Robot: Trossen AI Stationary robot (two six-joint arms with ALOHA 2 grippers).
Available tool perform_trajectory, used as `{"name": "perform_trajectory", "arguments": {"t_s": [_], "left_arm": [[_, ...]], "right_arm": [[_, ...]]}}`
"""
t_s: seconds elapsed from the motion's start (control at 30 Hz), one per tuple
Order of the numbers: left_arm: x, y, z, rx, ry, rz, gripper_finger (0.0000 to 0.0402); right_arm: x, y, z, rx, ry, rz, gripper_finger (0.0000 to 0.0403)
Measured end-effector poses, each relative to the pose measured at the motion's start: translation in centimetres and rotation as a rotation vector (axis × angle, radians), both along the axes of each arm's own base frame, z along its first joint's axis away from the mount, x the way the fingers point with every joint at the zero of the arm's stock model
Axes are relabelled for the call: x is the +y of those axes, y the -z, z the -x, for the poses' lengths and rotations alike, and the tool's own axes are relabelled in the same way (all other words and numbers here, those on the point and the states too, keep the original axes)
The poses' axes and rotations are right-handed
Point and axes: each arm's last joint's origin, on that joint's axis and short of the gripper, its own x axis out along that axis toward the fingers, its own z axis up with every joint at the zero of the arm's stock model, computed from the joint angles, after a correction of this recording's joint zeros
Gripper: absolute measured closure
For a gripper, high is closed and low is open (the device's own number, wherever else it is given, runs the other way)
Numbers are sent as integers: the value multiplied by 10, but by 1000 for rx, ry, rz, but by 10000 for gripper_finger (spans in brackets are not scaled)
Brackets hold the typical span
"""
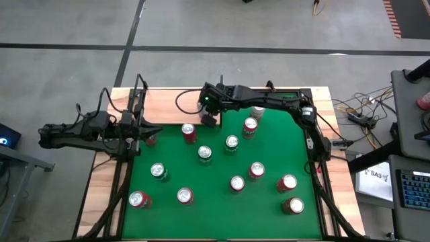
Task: Place canned beverage on shelf
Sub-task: Put the pink-white soda can on the shelf
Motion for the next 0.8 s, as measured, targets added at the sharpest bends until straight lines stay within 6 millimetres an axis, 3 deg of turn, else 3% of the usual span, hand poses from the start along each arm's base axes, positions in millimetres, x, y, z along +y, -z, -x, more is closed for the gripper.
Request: {"name": "perform_trajectory", "arguments": {"t_s": [0.47,0.8], "left_arm": [[0,0,0,1,0,0,402],[0,4,-2,-8,0,0,402]], "right_arm": [[-16,-6,-3,-83,-10,64,394],[-6,-16,-7,-122,-12,65,394]]}}
